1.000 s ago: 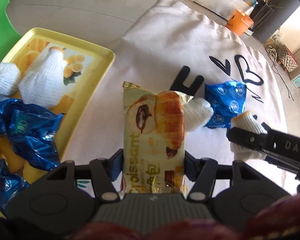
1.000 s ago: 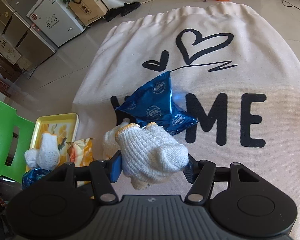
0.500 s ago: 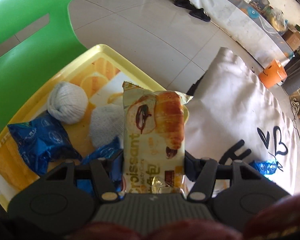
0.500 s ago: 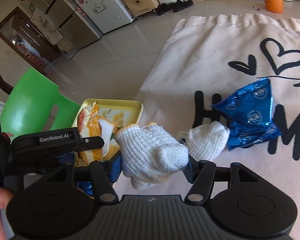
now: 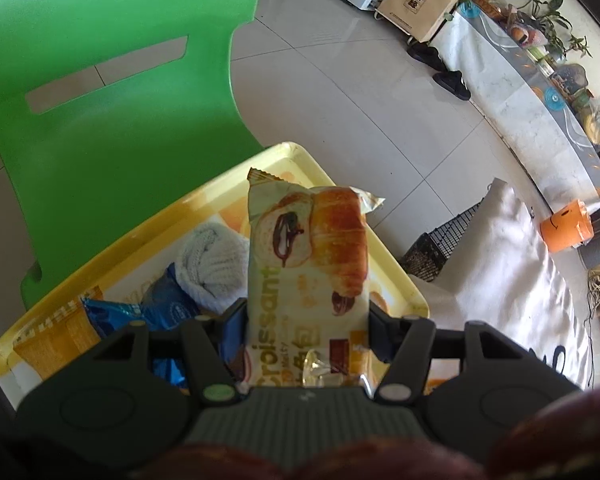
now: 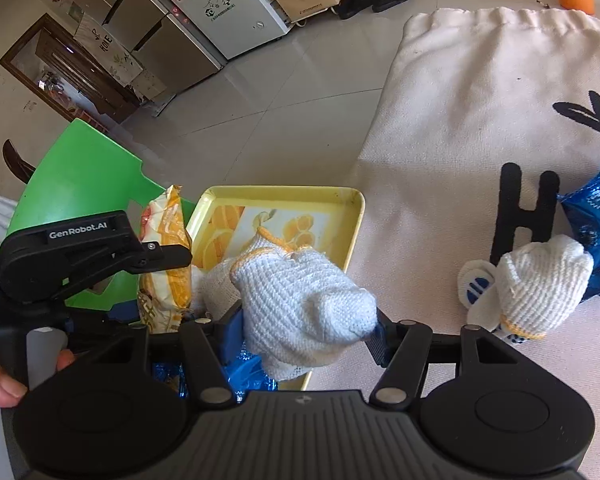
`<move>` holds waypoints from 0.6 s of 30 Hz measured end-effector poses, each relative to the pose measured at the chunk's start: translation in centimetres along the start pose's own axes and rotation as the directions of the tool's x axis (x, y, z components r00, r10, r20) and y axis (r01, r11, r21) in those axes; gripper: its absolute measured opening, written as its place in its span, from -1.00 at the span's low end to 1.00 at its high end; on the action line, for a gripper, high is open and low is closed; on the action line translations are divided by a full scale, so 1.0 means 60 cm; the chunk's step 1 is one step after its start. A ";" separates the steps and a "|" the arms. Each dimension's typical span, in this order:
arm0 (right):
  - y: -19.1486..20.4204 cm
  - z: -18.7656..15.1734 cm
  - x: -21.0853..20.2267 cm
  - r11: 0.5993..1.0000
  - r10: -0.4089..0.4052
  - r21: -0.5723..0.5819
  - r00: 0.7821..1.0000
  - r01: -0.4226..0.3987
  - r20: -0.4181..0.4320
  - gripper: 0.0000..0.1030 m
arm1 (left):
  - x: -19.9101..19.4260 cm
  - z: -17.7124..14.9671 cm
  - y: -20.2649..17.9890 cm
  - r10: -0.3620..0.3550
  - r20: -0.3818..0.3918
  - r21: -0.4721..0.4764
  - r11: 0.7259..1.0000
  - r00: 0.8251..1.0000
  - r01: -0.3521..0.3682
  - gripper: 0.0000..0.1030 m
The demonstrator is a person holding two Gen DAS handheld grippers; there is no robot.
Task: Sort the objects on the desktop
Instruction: 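Open the left tool to drop the croissant bag on the tray while the right tool releases the glove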
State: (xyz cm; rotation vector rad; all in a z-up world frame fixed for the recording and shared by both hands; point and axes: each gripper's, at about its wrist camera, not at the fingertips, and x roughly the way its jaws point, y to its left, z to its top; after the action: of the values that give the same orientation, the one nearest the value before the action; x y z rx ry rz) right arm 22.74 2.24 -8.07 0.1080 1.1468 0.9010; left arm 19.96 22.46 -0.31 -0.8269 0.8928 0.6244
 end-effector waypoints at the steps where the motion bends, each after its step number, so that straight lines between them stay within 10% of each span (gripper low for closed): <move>1: 0.003 0.000 0.007 1.000 0.003 0.004 1.000 -0.003 0.000 0.18 | -0.001 0.003 0.002 0.007 0.007 -0.001 1.000 1.000 -0.007 0.13; 6: 0.019 -0.004 0.030 0.999 0.030 0.035 1.000 -0.031 0.008 0.18 | 0.005 0.008 0.008 0.008 -0.003 -0.011 1.000 1.000 -0.008 0.12; 13: 0.047 -0.006 0.045 1.000 0.028 -0.014 0.999 -0.028 0.022 0.39 | -0.010 0.008 0.001 0.050 0.057 -0.004 0.999 0.997 -0.050 0.84; 18: 0.040 -0.003 0.025 1.000 0.022 -0.016 0.999 -0.021 0.040 0.40 | -0.025 0.005 -0.012 0.067 0.107 0.024 0.997 0.992 -0.070 0.92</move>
State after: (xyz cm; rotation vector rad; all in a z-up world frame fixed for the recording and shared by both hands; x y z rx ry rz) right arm 21.39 4.77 -8.05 0.1251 1.1030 0.9233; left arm 19.89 22.15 1.36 -0.7338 0.8344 0.7081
